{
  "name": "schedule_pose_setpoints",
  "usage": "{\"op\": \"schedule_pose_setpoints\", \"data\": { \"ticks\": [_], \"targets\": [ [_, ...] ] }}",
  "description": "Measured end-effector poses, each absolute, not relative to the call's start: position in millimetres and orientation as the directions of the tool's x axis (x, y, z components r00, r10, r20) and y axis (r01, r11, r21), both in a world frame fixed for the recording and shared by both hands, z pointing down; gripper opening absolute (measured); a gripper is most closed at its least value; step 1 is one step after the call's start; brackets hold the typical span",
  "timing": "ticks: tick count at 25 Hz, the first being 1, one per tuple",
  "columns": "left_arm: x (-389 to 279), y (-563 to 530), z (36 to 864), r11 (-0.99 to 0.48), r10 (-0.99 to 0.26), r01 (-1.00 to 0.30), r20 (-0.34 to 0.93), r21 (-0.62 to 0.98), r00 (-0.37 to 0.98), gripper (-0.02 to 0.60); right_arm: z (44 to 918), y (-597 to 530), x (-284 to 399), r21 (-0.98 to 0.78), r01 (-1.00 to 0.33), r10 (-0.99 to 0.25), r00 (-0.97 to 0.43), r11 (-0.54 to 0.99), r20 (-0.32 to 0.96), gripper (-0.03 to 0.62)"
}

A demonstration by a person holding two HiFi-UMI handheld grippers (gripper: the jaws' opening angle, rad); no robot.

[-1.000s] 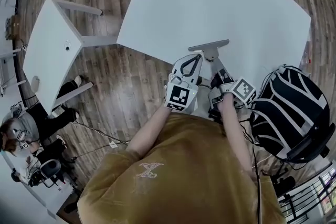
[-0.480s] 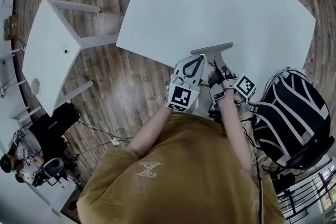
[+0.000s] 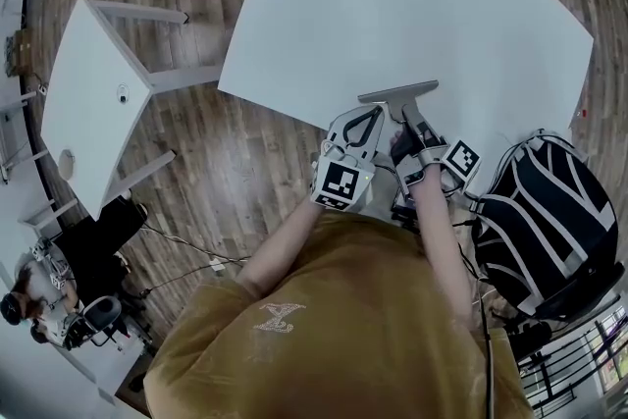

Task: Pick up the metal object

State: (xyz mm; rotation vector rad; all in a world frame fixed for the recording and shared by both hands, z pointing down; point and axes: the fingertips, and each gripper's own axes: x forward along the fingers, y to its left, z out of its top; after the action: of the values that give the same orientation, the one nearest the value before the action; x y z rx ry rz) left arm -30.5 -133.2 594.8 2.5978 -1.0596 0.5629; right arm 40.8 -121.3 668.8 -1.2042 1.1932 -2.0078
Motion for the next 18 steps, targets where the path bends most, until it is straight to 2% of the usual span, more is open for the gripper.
{"op": "schedule_pose_setpoints", "data": {
  "ticks": [12, 18],
  "targets": [
    [-33.3, -134.2, 592.5, -0.685, -0.608, -0.719, 0.453, 0.114, 0.652, 0.008, 661.2, -125.2, 39.2, -0.877, 0.003, -0.768, -0.484, -0.480, 0.419, 0.078],
    [-37.8, -135.4, 592.5, -0.677, -0.617, -0.729, 0.458, 0.106, 0.640, 0.008, 654.0, -123.9, 38.8, -0.895, -0.051, -0.769, -0.492, -0.443, 0.409, 0.075]
  ]
}}
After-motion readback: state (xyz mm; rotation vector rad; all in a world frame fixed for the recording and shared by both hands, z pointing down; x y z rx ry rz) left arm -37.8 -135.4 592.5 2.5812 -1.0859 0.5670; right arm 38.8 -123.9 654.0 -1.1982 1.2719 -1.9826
